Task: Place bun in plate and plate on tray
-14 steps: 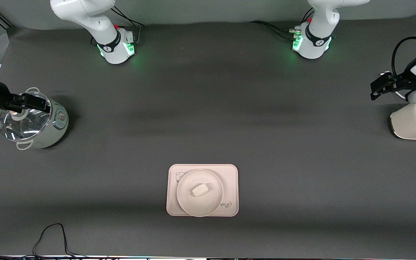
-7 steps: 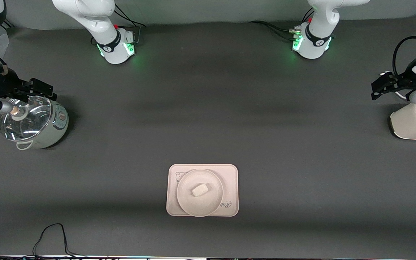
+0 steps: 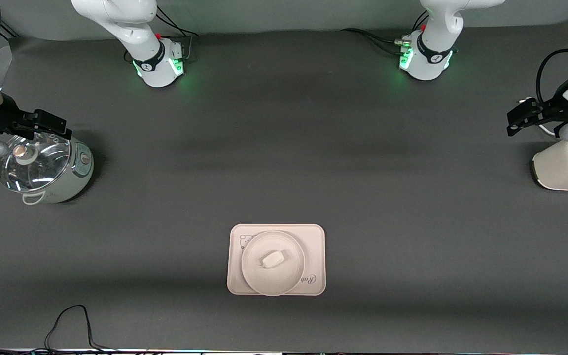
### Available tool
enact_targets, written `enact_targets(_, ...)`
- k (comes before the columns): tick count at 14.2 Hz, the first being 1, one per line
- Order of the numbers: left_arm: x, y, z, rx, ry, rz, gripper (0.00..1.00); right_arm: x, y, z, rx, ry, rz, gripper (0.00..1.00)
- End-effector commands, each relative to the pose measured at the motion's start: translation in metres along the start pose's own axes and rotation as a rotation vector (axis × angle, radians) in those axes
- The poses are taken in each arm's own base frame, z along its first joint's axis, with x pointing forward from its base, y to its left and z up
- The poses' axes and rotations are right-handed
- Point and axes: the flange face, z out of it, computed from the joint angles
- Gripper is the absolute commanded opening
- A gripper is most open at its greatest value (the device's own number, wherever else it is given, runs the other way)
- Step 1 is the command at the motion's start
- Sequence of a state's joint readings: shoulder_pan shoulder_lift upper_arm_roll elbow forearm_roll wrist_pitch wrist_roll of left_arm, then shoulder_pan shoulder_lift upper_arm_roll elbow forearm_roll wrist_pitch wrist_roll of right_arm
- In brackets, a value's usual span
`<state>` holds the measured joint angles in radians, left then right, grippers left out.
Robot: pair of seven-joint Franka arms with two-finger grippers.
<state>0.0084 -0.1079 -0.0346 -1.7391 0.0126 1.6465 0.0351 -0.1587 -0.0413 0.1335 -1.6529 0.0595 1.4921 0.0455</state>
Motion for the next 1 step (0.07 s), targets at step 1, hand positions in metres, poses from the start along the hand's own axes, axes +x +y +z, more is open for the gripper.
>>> enact_targets(1,-0.0031,0.0019,-0.0053,-0.003,-0.001,0.001,1.00,-0.0127,-0.0011,-0.0097,-0.012,0.020,0.026,1.00)
